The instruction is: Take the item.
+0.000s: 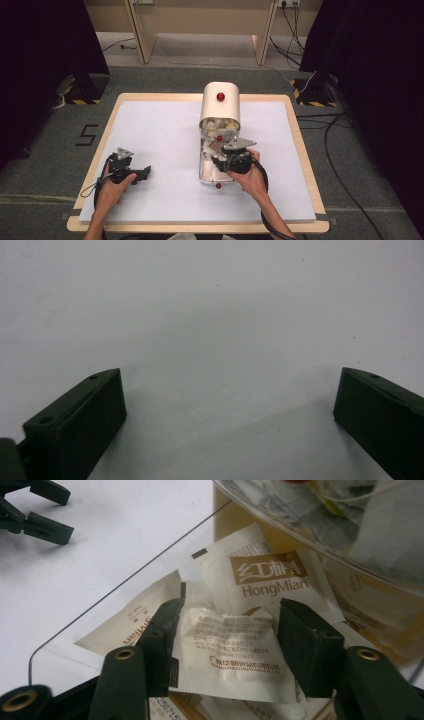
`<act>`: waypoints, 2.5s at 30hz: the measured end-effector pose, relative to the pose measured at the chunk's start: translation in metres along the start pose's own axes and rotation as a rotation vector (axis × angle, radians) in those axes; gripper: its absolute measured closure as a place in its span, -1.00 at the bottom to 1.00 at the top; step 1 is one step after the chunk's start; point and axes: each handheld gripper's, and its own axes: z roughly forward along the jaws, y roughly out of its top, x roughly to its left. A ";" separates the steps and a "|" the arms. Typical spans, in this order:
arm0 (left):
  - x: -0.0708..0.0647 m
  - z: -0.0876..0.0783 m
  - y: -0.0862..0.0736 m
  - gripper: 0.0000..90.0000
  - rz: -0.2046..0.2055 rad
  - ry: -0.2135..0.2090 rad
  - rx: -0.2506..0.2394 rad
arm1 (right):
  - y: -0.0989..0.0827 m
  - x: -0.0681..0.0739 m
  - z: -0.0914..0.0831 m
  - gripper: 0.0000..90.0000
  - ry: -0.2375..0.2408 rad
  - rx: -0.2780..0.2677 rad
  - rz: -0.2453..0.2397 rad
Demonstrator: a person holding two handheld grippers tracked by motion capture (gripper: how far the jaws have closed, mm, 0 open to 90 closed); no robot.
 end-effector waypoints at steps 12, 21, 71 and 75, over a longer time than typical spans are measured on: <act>0.000 0.000 0.000 -1.00 -0.002 0.000 -0.001 | -0.002 -0.004 -0.006 0.45 -0.064 -0.004 0.010; 0.000 0.000 0.000 -1.00 -0.002 -0.001 -0.002 | 0.000 -0.003 -0.013 0.61 -0.030 -0.035 0.058; 0.000 0.000 0.000 -1.00 -0.002 0.000 -0.003 | -0.015 -0.030 -0.098 0.60 -0.074 -0.194 0.181; 0.000 0.000 0.000 -1.00 -0.002 0.000 -0.003 | -0.018 -0.038 -0.105 0.60 -0.107 -0.202 0.195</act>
